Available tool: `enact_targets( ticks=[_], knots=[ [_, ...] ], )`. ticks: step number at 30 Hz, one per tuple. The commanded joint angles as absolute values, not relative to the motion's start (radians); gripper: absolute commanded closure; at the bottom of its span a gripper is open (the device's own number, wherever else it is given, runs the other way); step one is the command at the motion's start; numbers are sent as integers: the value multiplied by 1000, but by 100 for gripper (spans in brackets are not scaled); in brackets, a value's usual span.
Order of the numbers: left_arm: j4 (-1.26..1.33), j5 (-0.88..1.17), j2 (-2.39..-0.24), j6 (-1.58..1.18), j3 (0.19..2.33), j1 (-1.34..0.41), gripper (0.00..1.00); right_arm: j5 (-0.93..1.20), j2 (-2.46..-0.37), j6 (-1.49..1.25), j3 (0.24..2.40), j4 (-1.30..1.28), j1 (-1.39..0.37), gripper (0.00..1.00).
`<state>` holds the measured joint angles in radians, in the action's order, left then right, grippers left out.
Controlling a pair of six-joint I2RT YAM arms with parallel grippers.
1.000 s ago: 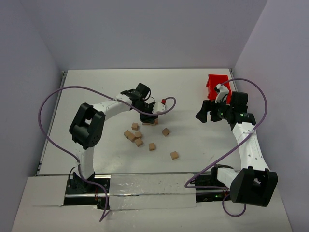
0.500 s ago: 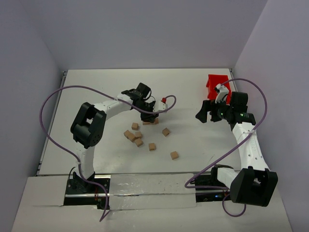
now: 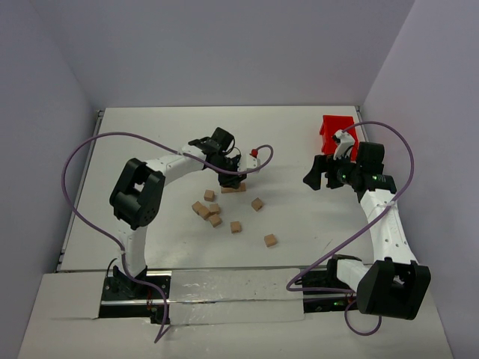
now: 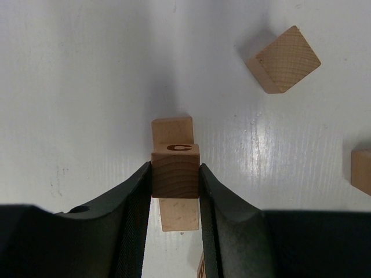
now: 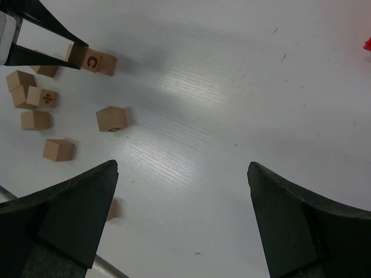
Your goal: Build the wood block tower
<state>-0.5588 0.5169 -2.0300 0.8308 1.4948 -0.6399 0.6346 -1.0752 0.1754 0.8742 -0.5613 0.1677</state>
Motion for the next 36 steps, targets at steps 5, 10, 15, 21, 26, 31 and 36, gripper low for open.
enact_targets(
  ticks=[5, 10, 15, 21, 26, 31, 36],
  knots=[
    [-506, 512, -2042, 813, 1537, -647, 68, 639, -1065, 170, 865, -532, 163, 0],
    [-503, 512, -2040, 816, 1528, -646, 67, 640, -1066, 170, 865, -532, 161, 0],
    [-517, 516, -2036, 827, 1521, -648, 66, 639, -1068, 172, 866, -533, 163, 0],
    [-521, 530, -2020, 839, 1502, -654, 65, 639, -1069, 172, 867, -533, 162, 0],
    [-518, 532, -2013, 837, 1491, -657, 64, 640, -1071, 170, 867, -532, 163, 0],
    [-509, 522, -2018, 830, 1488, -658, 56, 639, -1075, 170, 868, -532, 162, 0],
    [-496, 507, -2022, 823, 1483, -659, 50, 639, -1077, 170, 867, -532, 161, 0]
  ],
)
